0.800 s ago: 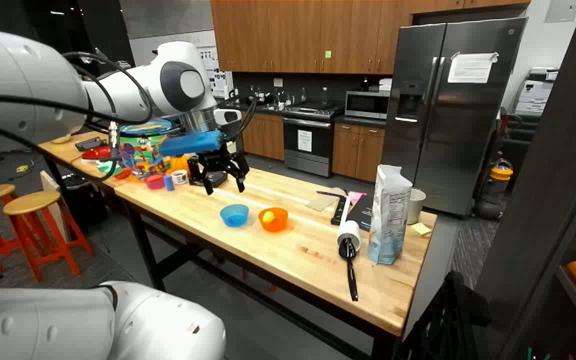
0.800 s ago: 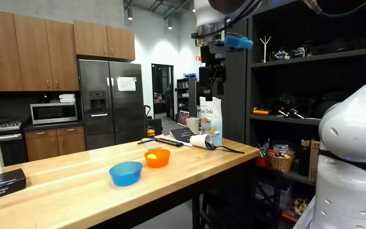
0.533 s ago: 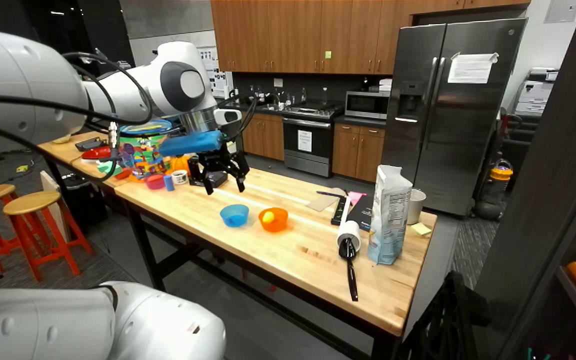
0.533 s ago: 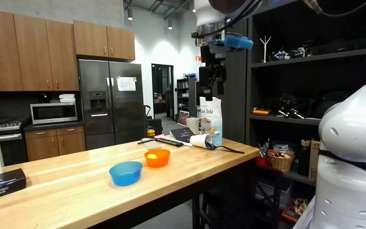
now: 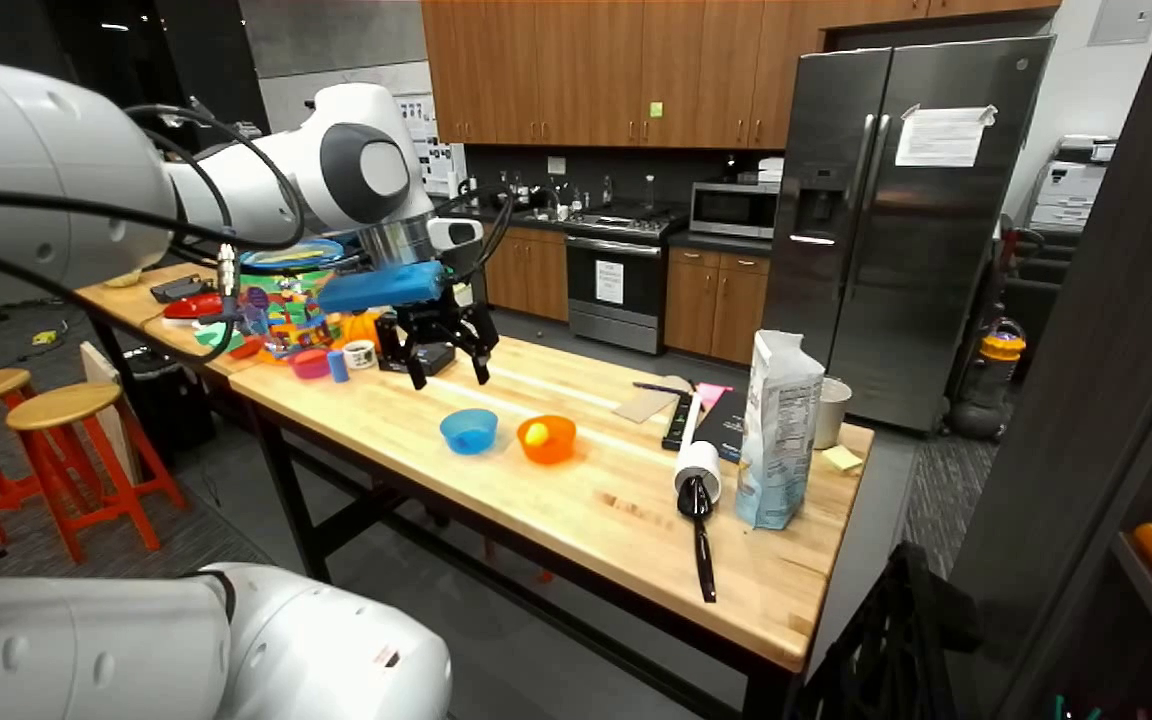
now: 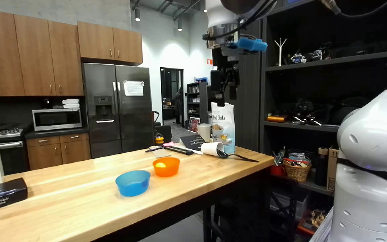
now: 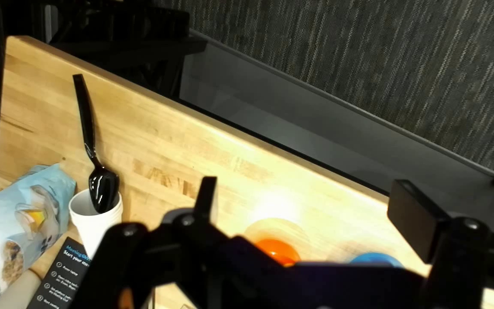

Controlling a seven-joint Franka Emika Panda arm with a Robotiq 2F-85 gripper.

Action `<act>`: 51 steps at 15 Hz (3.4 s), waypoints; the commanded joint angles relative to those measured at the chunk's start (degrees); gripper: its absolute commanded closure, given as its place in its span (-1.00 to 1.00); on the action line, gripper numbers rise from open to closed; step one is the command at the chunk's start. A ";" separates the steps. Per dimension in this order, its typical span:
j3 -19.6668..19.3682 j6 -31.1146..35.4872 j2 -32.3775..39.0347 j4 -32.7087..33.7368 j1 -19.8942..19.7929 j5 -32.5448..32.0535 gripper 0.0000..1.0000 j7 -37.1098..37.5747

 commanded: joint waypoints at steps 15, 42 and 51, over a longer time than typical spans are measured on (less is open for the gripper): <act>-4.49 4.12 -0.38 -1.29 7.43 -1.32 -1.00 -16.76; -17.50 24.77 15.14 -8.04 9.09 6.69 -1.00 -73.72; -16.45 30.28 20.56 -5.40 9.32 6.07 -1.00 -77.21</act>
